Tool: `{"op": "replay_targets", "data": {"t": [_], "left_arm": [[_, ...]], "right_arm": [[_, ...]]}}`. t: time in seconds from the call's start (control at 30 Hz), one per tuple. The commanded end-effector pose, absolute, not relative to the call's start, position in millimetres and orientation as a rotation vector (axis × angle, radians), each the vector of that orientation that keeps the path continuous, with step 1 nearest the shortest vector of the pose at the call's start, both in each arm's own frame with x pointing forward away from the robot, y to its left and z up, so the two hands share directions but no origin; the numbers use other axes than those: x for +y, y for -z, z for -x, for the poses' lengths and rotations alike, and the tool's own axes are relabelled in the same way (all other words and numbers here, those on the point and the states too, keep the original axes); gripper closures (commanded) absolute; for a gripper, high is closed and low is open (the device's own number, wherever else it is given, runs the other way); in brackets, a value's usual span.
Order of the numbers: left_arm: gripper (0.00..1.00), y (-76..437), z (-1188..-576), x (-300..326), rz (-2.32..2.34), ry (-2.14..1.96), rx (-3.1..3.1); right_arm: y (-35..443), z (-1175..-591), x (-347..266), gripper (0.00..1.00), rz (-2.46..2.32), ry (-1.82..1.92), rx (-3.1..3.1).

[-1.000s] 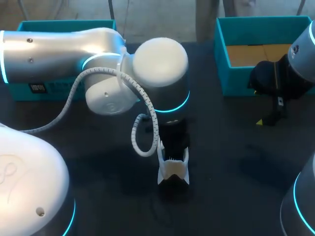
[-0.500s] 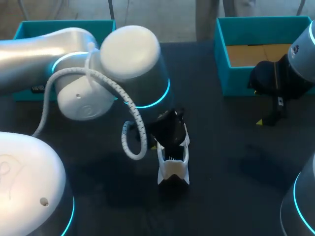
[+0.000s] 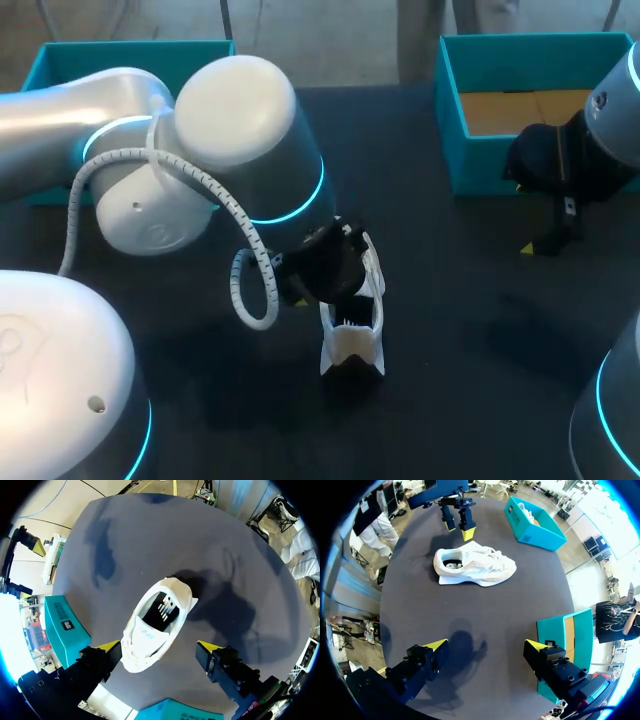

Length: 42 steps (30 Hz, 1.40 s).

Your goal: Take the shoe out of the shoebox, open the shoe tongue, remove and reinsert the insole, then place the shoe into the shoebox

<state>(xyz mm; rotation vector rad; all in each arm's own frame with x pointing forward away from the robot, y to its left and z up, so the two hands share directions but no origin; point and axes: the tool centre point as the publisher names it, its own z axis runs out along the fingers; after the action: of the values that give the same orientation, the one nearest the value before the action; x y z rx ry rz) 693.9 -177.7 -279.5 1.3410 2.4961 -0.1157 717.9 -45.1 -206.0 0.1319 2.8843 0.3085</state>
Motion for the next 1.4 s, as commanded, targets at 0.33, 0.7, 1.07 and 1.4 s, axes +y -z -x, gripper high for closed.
{"op": "replay_targets", "data": {"t": [0.33,0.7,1.07,1.4], "left_arm": [[0.00,270,-683,-171,-0.705,0.060,2.778],[0.00,276,-666,-174,-0.123,0.018,2.880],[0.00,297,-646,-195,-0.114,0.048,2.900],[0.00,323,-638,-202,-0.080,0.047,2.927]], "right_arm": [[207,-718,-45,0.00,-0.133,-0.306,2.883],[207,-718,-45,0.00,-0.133,-0.306,2.883],[207,-718,-45,0.00,-0.133,-0.306,2.883],[207,-718,-45,0.00,-0.133,-0.306,2.883]]}}
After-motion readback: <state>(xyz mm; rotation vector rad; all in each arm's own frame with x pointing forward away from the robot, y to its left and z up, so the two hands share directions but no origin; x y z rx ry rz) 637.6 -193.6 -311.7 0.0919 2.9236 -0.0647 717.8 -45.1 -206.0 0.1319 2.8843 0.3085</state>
